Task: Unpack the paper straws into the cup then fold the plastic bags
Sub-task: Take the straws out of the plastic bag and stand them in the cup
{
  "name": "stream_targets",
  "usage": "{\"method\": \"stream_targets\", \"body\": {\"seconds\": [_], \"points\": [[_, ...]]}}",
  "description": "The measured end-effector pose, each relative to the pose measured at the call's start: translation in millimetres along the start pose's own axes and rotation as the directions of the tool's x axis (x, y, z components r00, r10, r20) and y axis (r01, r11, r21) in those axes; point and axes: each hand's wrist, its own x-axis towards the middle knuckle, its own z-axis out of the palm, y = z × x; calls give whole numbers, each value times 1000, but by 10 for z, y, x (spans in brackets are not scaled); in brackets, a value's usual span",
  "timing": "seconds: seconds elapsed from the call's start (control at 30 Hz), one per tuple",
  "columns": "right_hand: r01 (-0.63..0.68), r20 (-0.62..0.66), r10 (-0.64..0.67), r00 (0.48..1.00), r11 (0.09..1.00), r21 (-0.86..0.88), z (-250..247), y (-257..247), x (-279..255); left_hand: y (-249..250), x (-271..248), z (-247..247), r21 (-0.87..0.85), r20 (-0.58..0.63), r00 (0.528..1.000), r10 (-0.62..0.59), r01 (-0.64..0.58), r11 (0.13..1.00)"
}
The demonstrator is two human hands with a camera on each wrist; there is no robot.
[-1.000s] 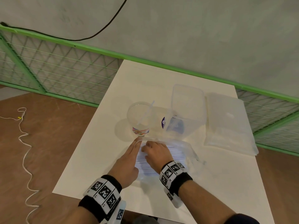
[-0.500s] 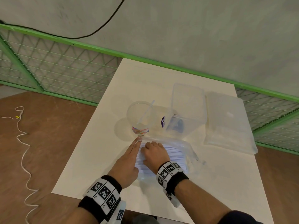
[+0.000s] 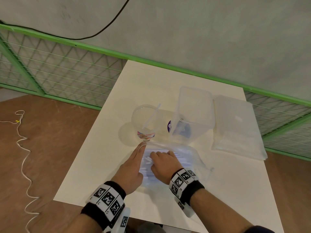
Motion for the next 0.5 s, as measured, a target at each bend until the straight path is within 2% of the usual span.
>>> {"method": "stream_targets", "body": {"seconds": [0.17,0.3,0.4,0.5], "points": [[51,67,-49,997,998,-35,28,-2,-47,3,7,0,32,4,1000,7,-7,999],[37,107,-28,994,996,-76,7,-7,-40,29,12,5,40,-2,1000,2,-2,999],[62,94,-51,994,992,-110,-9,-17,-45,35,8,6,45,-1,1000,-2,2,999],[53,56,-49,997,996,-72,-51,-14,-82,40,-1,0,35,0,1000,1,-1,999]]}}
